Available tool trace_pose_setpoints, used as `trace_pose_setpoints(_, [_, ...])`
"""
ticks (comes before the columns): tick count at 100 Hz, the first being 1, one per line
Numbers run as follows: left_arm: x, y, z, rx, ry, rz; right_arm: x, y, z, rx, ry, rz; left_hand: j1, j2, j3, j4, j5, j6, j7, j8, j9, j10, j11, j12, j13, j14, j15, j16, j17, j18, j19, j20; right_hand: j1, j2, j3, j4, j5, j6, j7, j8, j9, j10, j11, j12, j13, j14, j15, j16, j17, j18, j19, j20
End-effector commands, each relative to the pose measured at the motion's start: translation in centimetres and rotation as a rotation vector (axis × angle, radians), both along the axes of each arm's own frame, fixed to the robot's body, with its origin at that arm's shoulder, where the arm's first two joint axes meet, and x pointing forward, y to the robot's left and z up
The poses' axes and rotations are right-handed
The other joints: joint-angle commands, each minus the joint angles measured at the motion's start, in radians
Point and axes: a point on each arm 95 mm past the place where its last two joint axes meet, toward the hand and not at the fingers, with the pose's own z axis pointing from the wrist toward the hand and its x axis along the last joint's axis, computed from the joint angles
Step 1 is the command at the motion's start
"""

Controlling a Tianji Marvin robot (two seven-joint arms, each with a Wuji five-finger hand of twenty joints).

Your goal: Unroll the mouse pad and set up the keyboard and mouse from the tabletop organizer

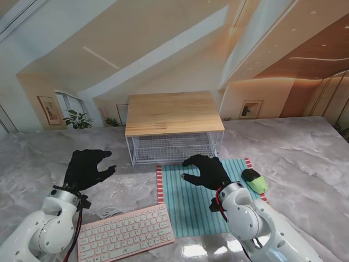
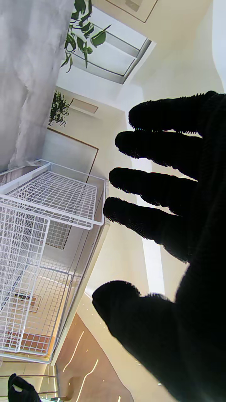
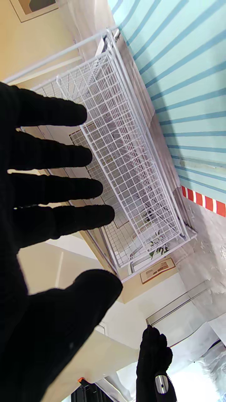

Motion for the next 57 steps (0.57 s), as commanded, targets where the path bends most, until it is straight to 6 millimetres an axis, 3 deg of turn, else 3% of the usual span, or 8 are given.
trace_pose_setpoints(1, [-0.12,-0.54,-0.5,-0.01,0.024,-0.014,-0.39,0.12,-0.27,-0.003,0.009,0.012,0.002,0.029,-0.006,-0.019,0.005,0.006,-0.013,-0.012,-0.031,-0.019,-0.008,-0.014,-0.025,-0.027,-0.013,-0.01,-0.018,-0.028,-0.015,-0.005,-0.017,0.009,-0.021,0.01,0.006,-0.024,-0.017,0.003,0.012,-0.007,-0.014,-0.013,0.026,-0.014,-0.024,-0.009,-0.016,-0.023,-0.019,-0.012])
trace_pose_setpoints(57, [-0.38,-0.99,-0.84,-0.02,0.036,-0.037,-0.64,0.13,-0.77,0.022,0.001,0.01,0.001,0.027,-0.004,-0.019,0.007,0.005,-0.014,-0.013,-0.029,-0.019,-0.009,-0.015,-0.026,-0.027,-0.013,-0.013,-0.018,-0.028,-0.018,-0.008,-0.016,0.006,-0.025,0.011,0.009,-0.022,-0.022,0.01,0.014,-0.007,-0.019,-0.012,0.026,-0.018,-0.025,-0.01,-0.017,-0.028,-0.025,-0.015])
